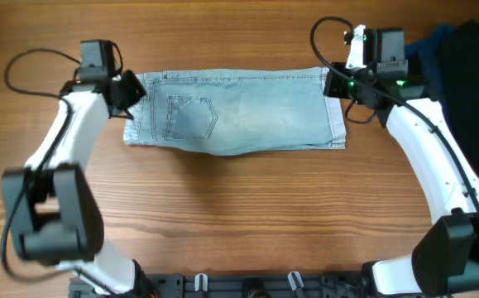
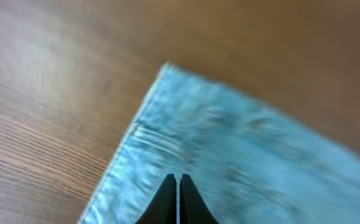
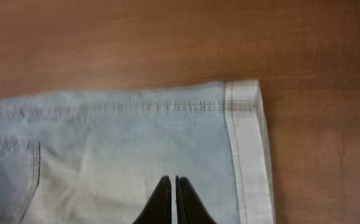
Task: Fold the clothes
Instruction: 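Lay the folded edge down and press it flat with both grippers, then grasp the folded jeans' right end with right gripper, middle with left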
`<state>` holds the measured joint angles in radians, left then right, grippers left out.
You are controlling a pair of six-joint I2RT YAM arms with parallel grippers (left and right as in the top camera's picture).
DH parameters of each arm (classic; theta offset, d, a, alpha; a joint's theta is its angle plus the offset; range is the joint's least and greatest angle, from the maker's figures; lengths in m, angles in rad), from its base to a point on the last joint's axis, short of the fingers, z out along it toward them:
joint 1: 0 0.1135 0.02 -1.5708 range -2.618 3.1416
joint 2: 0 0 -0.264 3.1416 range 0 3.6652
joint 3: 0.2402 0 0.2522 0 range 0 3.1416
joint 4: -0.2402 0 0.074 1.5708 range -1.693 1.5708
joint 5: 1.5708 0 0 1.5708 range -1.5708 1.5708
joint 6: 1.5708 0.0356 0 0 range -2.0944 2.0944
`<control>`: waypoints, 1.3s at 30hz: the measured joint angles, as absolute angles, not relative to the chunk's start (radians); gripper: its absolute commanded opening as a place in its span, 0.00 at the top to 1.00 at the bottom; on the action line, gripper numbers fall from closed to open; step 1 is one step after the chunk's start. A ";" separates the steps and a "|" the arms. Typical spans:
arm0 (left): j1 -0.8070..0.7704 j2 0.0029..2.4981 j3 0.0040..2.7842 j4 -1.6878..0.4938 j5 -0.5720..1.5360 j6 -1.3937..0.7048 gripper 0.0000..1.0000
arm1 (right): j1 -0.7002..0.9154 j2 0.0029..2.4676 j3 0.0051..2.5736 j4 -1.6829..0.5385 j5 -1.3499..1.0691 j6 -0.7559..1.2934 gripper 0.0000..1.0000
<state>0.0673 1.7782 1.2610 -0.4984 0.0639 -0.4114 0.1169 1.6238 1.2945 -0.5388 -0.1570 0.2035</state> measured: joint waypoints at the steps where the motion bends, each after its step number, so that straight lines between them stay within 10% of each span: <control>1: 0.066 1.737 1.261 -0.499 0.078 -0.411 0.96 | 0.117 1.638 1.295 -0.491 -0.157 0.189 0.96; 11: -0.027 1.942 1.262 -0.287 0.122 -0.408 0.96 | 0.114 2.137 1.302 -0.051 -0.153 0.127 0.93; 19: -0.026 2.004 1.261 -0.304 0.118 -0.352 0.95 | 0.112 2.015 1.294 -0.150 -0.149 0.097 0.74; 22: -0.026 1.962 1.261 -0.344 0.088 -0.341 0.81 | 0.112 1.732 1.298 -0.382 -0.148 0.092 0.71; 28: -0.026 1.956 1.261 -0.447 0.024 -0.329 0.23 | 0.046 1.629 1.292 -0.730 -0.089 0.065 0.44; 39: -0.027 1.954 1.261 -0.458 0.020 -0.327 0.23 | -0.115 2.011 1.287 -0.626 -0.377 -0.128 0.55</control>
<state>-0.0269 1.9537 1.2613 -0.4580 0.0200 -0.3267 -0.1150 2.0109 1.2873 -0.6258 -0.3767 -0.1284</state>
